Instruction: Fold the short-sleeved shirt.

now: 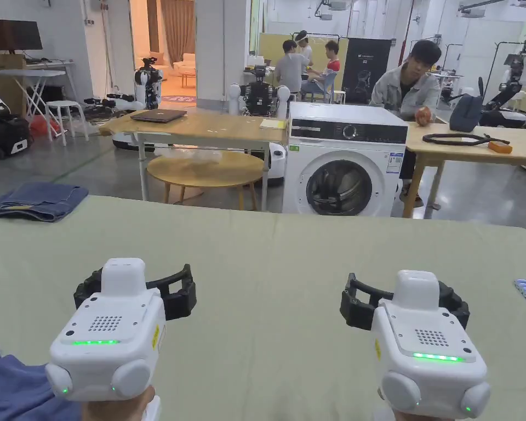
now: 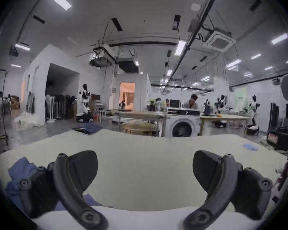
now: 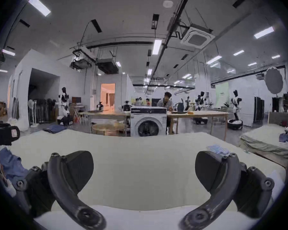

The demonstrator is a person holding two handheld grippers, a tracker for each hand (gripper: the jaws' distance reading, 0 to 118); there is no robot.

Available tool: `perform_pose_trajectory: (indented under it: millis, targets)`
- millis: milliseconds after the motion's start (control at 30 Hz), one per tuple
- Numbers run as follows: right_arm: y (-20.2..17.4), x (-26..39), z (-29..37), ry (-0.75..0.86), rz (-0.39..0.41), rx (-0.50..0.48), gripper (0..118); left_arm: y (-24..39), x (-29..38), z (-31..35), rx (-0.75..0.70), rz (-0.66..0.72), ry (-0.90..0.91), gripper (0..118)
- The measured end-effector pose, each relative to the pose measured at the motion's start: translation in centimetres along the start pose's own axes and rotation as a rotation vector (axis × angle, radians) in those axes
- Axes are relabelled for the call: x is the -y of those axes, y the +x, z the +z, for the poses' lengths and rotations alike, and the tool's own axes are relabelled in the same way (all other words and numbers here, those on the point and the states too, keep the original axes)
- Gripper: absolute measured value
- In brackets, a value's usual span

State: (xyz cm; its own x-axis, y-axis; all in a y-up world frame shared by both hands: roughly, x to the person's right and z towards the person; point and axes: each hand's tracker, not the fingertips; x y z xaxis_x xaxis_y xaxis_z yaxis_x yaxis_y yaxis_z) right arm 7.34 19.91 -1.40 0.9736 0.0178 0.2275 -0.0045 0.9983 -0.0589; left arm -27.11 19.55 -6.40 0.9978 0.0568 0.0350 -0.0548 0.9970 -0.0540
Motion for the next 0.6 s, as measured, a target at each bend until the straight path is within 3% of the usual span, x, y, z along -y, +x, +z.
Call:
perform_pose_trajectory:
  millis: [200,600]
  targets:
    - [-0.43,0.89,-0.18,-0.053,0.025,-0.007,118,0.02,0.34,-0.09,0.014,-0.012,-0.038,114]
    - [0.00,0.75,0.09,-0.051,-0.026,0.006,118,0.42,0.36,0.19,0.006,-0.060,-0.038,114]
